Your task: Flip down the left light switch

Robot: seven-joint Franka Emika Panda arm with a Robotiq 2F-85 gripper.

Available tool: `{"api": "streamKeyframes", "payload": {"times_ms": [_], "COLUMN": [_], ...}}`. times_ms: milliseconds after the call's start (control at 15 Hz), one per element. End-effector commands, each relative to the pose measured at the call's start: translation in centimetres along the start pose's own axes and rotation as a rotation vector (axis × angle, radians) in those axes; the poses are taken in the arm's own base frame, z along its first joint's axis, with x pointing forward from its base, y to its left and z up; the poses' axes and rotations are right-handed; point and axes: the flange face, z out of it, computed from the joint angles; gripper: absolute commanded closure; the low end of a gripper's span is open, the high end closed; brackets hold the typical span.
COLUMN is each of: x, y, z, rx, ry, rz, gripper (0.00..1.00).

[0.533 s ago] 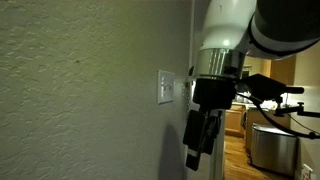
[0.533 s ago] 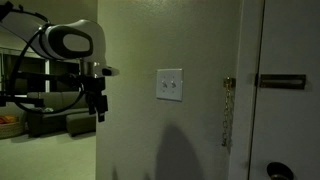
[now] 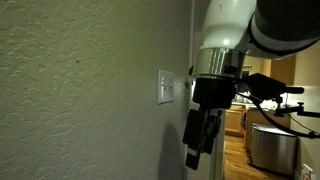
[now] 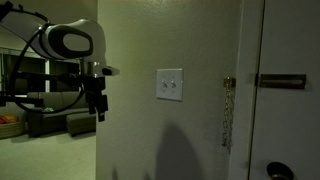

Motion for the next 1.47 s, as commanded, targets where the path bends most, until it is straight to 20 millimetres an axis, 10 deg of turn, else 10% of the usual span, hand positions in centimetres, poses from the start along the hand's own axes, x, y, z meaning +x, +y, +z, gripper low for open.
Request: {"api": "streamKeyframes", "payload": {"times_ms": [0,1400], "x": [0.0,0.6], "y": [0.0,8.9], "z": [-0.1,-0.8], "rx": [0.0,-0.078], "ry": [-0.001,-0.004], "rz": [0.0,-0.013], "gripper": [0.0,0.0]}}
